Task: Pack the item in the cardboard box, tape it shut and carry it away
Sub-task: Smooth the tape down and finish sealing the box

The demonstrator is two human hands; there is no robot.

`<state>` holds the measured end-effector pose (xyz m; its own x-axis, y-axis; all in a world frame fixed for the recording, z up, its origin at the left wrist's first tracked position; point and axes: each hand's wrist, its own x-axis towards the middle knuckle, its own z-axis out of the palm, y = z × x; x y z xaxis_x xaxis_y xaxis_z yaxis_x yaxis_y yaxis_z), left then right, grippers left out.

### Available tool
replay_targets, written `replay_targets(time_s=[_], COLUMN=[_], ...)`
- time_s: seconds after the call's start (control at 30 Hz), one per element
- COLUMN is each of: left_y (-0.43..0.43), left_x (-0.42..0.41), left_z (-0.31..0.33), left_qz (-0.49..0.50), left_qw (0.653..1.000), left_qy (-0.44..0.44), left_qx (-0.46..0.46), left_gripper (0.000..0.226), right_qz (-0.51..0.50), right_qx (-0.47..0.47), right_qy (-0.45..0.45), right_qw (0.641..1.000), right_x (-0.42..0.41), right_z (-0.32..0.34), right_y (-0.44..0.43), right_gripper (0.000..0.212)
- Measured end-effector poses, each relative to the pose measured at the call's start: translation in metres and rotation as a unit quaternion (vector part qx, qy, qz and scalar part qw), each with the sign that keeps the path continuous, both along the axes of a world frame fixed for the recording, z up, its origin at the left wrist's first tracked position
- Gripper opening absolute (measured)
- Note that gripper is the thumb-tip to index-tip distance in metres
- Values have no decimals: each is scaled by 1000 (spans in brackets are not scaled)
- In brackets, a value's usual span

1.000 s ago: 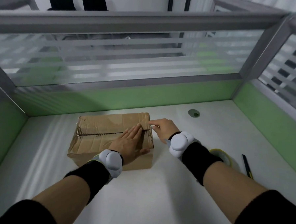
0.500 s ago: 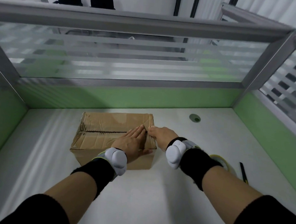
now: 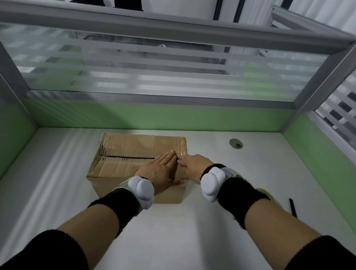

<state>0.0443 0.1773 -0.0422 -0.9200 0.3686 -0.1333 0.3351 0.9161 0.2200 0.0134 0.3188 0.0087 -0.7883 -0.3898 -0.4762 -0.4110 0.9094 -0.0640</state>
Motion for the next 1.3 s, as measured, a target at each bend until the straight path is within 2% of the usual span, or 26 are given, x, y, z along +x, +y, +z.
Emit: replay_targets(time_s=[0.23, 0.43, 0.8, 1.0, 1.3], left_y=[-3, -33, -45, -69, -73], left_x=[0, 9, 8, 10, 11], left_z=[5, 4, 1, 2, 1], left_qz=[-11, -8, -12, -13, -7], left_qw=[1000, 1000, 1000, 1000, 1000], left_qy=[-12, 8, 10, 7, -5], left_qx=[-11, -21, -10, -7, 4], left_gripper=[86, 77, 76, 81, 74], right_qz=[32, 31, 83, 74, 76], right_qx=[31, 20, 2, -2, -37], right_qy=[-1, 6, 15, 1, -4], right_qw=[999, 999, 996, 997, 996], right_x=[-1, 1, 3, 3, 8], right_z=[5, 9, 12, 9, 2], right_y=[-1, -8, -32, -30, -48], right_gripper=[42, 39, 44, 45, 46])
